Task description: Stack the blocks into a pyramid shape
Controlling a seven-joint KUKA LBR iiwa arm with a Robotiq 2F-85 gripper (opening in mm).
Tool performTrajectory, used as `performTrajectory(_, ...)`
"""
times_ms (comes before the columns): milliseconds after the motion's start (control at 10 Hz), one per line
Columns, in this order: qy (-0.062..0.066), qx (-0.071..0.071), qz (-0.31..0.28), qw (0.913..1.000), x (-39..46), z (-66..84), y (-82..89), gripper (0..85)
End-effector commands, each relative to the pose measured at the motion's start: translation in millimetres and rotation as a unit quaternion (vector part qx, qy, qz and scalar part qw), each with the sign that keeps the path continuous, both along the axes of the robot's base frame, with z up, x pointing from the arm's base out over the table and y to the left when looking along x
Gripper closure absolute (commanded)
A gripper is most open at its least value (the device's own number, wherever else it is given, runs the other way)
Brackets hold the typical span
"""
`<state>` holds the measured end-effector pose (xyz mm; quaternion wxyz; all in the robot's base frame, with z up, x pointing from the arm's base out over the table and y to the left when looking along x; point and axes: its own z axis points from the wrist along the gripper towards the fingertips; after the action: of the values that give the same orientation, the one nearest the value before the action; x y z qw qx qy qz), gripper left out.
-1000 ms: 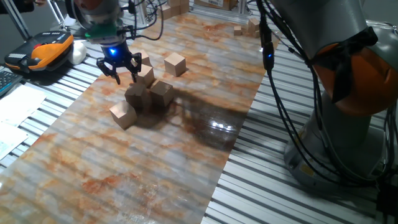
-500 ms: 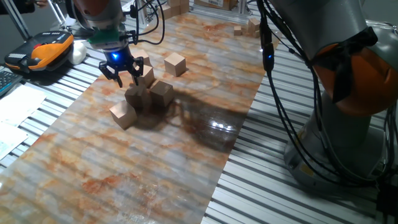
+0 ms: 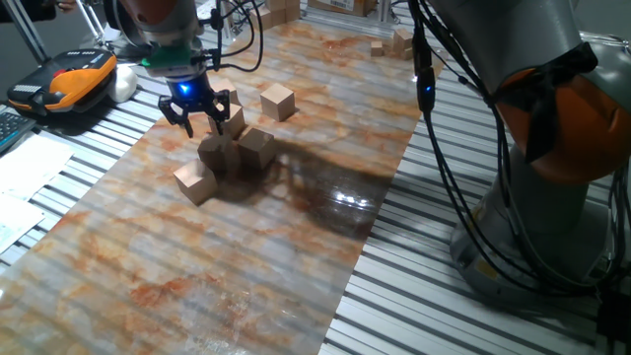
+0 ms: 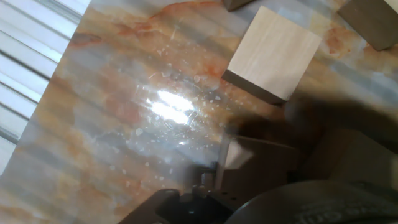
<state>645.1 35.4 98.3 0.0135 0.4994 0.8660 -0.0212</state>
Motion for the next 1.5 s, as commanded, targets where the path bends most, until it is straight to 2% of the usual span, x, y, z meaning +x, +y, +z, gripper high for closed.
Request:
performTrajectory(0, 0.001, -0.003, -0.002, 1.0, 0.0, 0.0, 0.1, 17.0)
performTrajectory(200, 0.003, -0.01, -0.013, 0.9999, 0.1, -0.9, -0.6, 17.0)
performTrajectory(300, 0.004, -0.014, -0.016, 0.9998, 0.2, -2.1, -1.8, 0.0)
performTrajectory(700, -0.002, -0.012, -0.023, 0.9997, 0.6, -12.0, -11.6, 0.0)
performTrajectory(1400, -0.002, -0.013, -0.019, 0.9997, 6.7, -20.9, -11.2, 0.0)
